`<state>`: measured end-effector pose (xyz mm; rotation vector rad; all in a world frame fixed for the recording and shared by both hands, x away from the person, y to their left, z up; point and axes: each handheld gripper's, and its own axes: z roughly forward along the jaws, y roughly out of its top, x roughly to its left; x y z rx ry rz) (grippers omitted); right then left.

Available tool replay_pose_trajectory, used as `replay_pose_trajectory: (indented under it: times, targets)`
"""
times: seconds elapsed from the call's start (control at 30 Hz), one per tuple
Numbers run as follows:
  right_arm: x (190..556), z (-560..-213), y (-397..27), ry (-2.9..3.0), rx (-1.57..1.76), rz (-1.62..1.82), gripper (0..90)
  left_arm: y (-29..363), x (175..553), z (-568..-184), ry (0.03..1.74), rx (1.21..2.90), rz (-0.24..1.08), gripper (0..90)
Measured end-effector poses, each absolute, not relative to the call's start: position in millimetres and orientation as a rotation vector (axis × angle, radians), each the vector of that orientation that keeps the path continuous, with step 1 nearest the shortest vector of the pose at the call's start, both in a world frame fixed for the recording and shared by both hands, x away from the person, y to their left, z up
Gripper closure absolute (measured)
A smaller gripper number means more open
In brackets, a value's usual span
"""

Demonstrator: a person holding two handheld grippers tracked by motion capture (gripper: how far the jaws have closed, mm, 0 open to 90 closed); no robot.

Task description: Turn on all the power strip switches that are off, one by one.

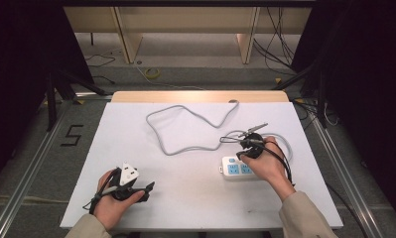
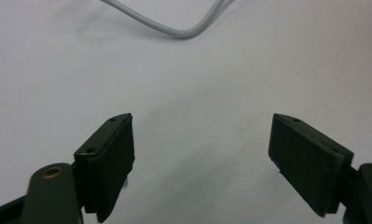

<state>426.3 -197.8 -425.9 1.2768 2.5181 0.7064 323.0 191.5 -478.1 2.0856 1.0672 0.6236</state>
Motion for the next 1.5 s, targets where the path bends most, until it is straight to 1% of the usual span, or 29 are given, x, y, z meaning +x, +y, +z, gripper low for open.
replay_pose_trajectory:
  times: [0.53, 1.5]
  targets:
    - [431, -435, -183, 2.543, 1.247, 0.688, 90.0, 191, 323, -478, 1.066, 2.085, 0.622, 22.4]
    - [434, -441, -178, 2.551, 1.239, 0.688, 90.0, 191, 322, -478, 1.070, 2.081, 0.622, 22.5]
